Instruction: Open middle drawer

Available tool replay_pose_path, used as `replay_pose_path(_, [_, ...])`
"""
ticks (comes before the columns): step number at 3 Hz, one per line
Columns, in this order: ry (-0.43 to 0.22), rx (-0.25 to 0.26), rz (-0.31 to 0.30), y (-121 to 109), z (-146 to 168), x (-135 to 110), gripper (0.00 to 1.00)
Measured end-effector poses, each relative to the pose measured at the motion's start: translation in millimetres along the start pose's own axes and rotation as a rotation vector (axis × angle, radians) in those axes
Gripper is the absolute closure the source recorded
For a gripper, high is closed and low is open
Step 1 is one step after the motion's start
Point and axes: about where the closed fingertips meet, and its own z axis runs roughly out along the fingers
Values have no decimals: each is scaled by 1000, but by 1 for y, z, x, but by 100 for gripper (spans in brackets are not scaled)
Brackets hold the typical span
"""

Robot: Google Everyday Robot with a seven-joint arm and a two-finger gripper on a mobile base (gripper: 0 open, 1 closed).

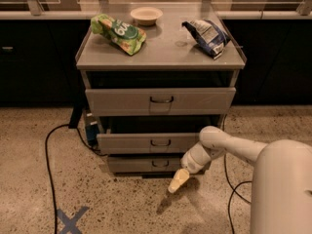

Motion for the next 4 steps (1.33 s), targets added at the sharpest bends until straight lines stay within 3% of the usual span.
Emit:
replay_pose_path(2, [0, -97, -17, 81, -27, 14, 0])
replay_pose_path(3, [-2, -49, -25, 73, -33, 6, 0])
replay_pose_path(4, [3, 88, -69, 53, -54, -18, 0])
